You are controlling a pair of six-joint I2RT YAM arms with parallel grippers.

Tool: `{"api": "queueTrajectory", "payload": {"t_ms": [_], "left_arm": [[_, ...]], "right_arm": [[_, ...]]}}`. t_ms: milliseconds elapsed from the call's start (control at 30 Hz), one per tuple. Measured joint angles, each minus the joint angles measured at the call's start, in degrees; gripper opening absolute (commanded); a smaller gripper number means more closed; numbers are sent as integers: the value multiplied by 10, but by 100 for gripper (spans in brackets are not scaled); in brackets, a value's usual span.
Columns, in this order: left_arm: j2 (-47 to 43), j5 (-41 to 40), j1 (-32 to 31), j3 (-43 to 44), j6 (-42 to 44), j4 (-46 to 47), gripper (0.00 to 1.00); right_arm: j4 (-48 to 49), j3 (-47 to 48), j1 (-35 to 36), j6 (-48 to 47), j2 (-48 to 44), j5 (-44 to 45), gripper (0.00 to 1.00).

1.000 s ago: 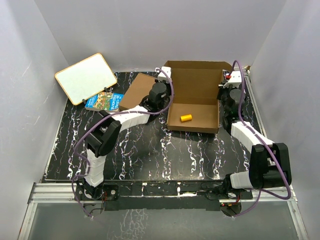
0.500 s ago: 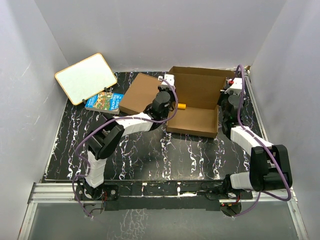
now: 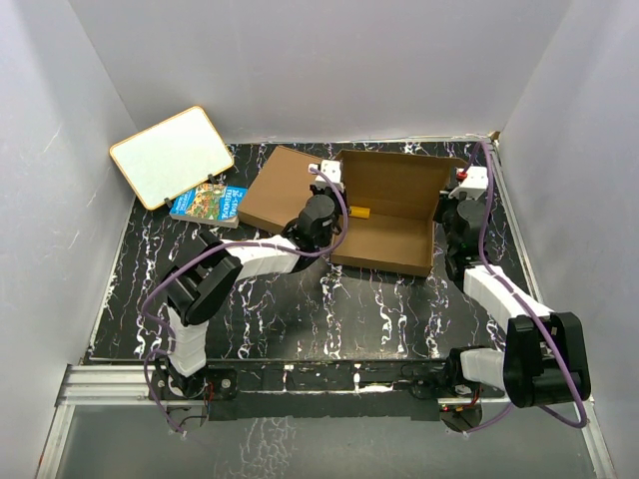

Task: Fold the paper box

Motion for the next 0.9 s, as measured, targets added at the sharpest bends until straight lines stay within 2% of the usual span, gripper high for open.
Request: {"api": "queueTrajectory", "payload": {"t_ms": [900], "left_arm": [[-52,-1,-27,-97,-35,-4,0]], "right_arm": [[-148,-33,6,-47,-85,-24,8]]}}
